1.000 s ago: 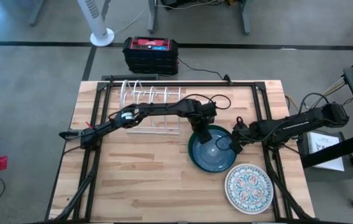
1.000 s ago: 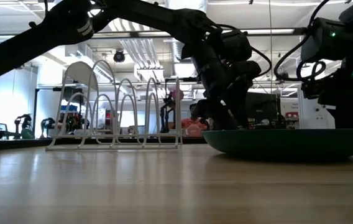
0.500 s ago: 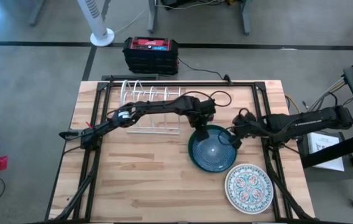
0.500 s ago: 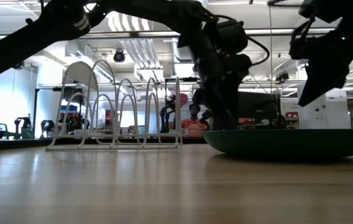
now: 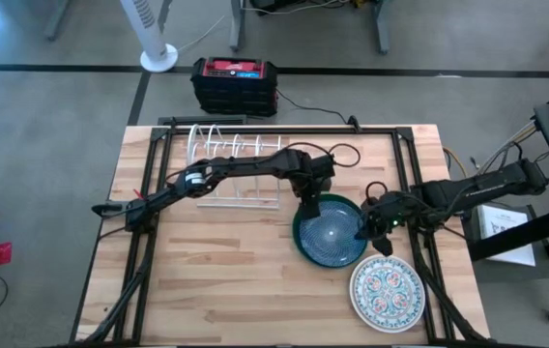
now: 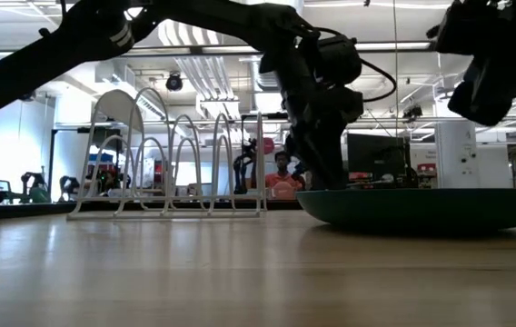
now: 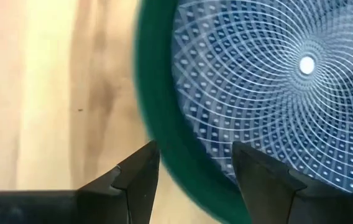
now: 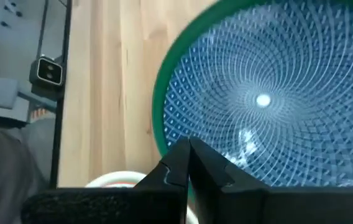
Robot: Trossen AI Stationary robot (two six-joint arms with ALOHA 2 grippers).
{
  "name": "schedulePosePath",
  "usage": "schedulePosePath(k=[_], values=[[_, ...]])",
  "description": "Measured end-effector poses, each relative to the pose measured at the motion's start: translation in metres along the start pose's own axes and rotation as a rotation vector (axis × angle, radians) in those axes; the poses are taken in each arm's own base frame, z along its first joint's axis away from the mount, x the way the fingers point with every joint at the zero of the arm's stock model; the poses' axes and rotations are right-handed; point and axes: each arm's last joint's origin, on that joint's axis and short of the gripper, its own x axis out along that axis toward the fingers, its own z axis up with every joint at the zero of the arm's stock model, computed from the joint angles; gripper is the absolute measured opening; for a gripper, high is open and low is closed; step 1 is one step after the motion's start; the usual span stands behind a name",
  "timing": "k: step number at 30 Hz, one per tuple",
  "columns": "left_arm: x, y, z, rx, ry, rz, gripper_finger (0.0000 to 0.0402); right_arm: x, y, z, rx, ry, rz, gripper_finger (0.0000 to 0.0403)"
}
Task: Sort dishes
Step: Put the blue patterned plate in the dish rack
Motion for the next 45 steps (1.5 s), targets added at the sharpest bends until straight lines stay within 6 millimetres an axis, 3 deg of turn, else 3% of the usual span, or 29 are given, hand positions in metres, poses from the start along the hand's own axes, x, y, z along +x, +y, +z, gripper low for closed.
schedulePosePath(k=[6,15,19,26,34,38,45], values=[[0.0,0.007,0.0,0.02,-0.002,0.052,0.0191,0.023,-0.001,-0.008,0.013,0.071,-0.011,0.0001],[0.0,0.007,0.0,0.051,-0.001,0.052,0.0191,0.068,-0.02,-0.018,0.114,0.229,-0.284,0.0],[0.0,0.007,0.0,0.056,0.0,0.051,0.0191,0.079,-0.025,-0.02,0.121,0.269,-0.337,0.0],[0.0,0.002,-0.002,0.045,0.019,-0.013,0.0191,0.076,-0.038,-0.015,0.144,0.253,-0.406,0.0],[0.001,0.002,-0.005,0.001,0.049,0.028,0.0191,0.065,-0.055,-0.009,0.122,0.233,-0.492,0.0],[-0.001,0.005,-0.01,-0.044,0.104,0.1,0.0191,0.064,-0.059,-0.007,0.123,0.231,-0.499,0.0],[-0.003,0.002,-0.02,-0.085,0.206,0.058,0.0191,0.064,-0.061,-0.007,0.13,0.23,-0.503,0.0]])
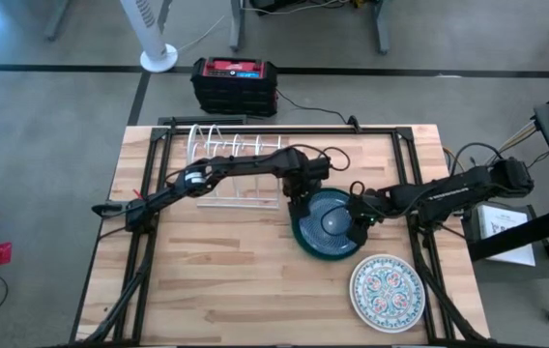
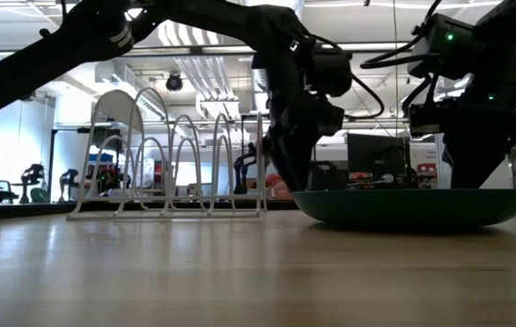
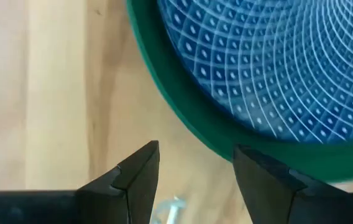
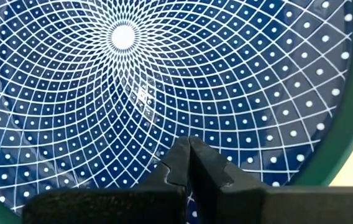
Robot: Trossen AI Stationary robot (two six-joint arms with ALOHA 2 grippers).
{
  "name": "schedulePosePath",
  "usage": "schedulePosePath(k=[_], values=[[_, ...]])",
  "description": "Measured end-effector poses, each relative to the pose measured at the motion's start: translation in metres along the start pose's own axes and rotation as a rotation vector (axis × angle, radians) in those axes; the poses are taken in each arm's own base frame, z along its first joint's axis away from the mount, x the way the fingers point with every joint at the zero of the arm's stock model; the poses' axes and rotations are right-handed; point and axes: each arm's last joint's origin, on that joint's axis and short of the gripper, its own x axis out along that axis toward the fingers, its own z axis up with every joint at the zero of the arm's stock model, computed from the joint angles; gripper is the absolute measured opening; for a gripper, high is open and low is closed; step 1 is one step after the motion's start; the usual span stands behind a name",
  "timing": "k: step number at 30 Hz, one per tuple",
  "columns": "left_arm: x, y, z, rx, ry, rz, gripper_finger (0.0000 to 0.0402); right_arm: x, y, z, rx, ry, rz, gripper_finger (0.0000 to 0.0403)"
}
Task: Sort dishes
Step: Put the blue patterned plate in the dish rack
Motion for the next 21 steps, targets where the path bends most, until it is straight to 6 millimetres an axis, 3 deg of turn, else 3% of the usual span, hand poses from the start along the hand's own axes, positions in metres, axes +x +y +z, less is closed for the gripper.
schedulePosePath(k=[10,17,21], values=[[-0.001,-0.006,0.0,-0.104,0.012,-0.166,0.0191,0.005,0.0,0.0,0.014,0.018,-0.014,0.0],[0.0,-0.009,0.006,-0.179,-0.045,-0.166,0.0191,0.005,0.001,0.002,0.02,-0.005,-0.016,0.0],[0.004,-0.011,0.005,-0.208,-0.043,-0.04,0.0191,0.006,0.001,0.002,0.02,-0.007,-0.017,0.0]])
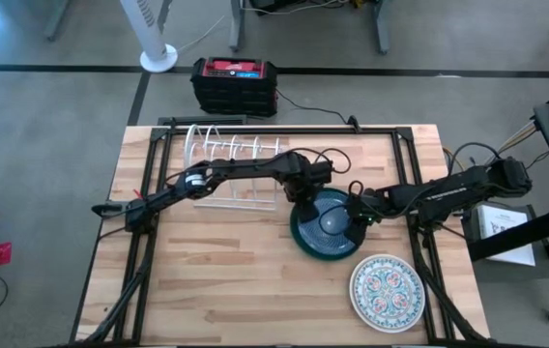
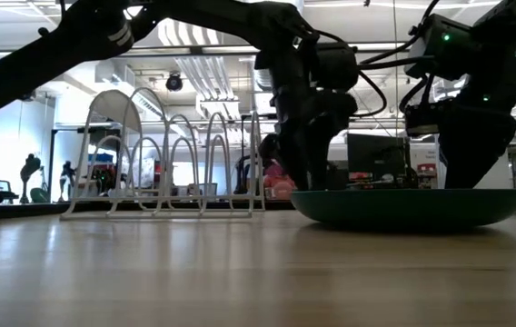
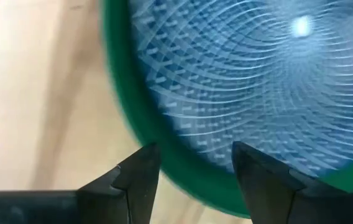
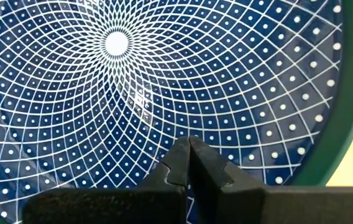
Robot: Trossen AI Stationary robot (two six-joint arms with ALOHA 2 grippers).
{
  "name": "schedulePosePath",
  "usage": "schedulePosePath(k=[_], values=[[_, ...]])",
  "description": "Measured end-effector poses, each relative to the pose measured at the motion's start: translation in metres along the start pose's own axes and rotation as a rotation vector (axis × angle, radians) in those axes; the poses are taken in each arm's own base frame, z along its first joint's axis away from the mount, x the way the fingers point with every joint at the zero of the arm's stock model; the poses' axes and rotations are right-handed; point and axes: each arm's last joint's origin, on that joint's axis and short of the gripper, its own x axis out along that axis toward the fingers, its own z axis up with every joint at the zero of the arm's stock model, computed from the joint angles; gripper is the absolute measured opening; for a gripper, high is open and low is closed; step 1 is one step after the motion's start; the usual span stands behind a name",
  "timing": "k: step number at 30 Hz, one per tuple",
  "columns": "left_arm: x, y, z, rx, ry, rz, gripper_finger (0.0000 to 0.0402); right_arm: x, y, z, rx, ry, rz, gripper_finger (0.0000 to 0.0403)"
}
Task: Sort dishes
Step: Put the blue patterned plate in the dish rack
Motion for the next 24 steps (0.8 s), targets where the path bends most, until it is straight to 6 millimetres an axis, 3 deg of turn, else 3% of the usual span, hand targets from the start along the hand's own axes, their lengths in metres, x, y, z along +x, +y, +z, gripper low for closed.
schedulePosePath(k=[3,12,24], values=[[0.003,0.0,-0.003,-0.001,0.011,0.074,0.0191,0.0,0.0,0.001,0.002,-0.007,0.001,0.0],[0.016,-0.004,-0.004,-0.011,0.028,0.085,0.0191,0.0,0.0,0.001,0.077,-0.014,-0.008,0.0],[0.009,-0.005,0.0,-0.031,-0.023,0.126,0.0191,0.003,-0.001,0.0,0.134,-0.028,-0.008,0.0]])
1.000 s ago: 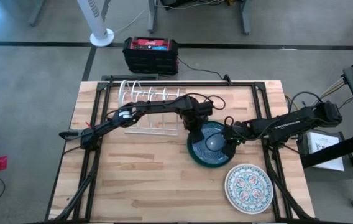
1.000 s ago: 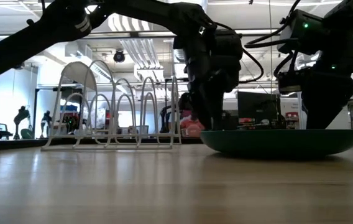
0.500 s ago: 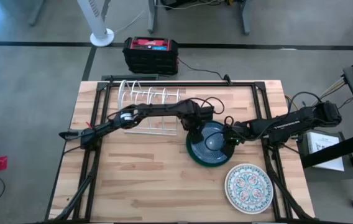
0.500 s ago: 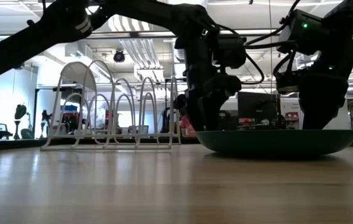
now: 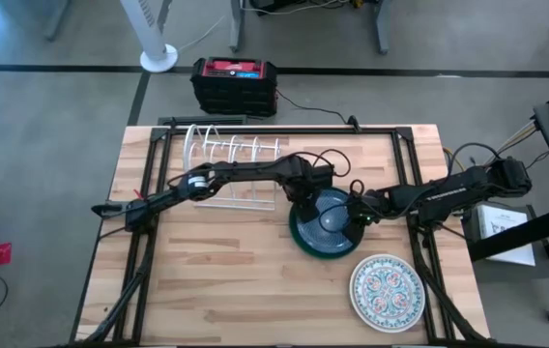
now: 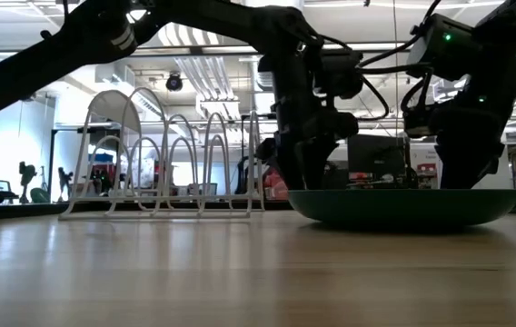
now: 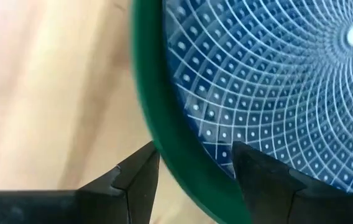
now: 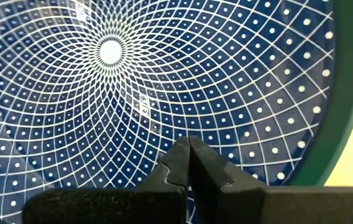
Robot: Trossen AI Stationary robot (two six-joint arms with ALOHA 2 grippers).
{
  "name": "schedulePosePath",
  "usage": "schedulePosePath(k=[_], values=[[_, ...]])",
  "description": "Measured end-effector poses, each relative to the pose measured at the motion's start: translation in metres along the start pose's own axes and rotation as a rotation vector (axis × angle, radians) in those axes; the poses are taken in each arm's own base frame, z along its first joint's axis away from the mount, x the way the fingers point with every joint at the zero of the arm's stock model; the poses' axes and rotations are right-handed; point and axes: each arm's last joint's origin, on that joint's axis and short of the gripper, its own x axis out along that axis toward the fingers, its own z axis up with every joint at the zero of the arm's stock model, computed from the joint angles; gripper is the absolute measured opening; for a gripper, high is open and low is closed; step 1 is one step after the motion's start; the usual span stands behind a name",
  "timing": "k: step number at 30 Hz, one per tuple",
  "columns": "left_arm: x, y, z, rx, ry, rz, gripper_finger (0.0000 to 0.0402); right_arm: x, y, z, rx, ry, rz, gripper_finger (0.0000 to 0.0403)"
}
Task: Sort dishes
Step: Put the blue patterned plate in the dish rack
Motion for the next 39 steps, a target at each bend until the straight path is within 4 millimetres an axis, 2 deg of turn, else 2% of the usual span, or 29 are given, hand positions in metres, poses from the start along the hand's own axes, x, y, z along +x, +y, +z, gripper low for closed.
schedulePosePath(k=[4,11,16,23,31,39], values=[[-0.012,0.001,-0.001,-0.033,-0.047,0.093,0.0191,0.0,0.0,0.001,0.001,-0.006,0.0,0.0],[-0.012,0.0,-0.003,-0.028,-0.059,0.19,0.0191,0.001,0.001,0.001,0.01,-0.005,0.01,0.0],[-0.014,-0.006,-0.001,-0.024,-0.095,0.161,0.0191,0.001,0.001,0.001,0.029,-0.001,0.016,0.0],[-0.029,-0.03,-0.004,0.013,-0.152,0.036,0.0191,0.001,0.001,0.001,0.038,0.003,0.021,0.0],[-0.021,-0.033,-0.008,-0.048,-0.15,0.114,0.0188,0.001,0.001,0.001,0.043,0.005,0.024,0.0],[0.001,-0.035,-0.009,-0.103,-0.112,0.129,0.0168,0.001,0.001,0.001,0.041,0.006,0.025,0.0]])
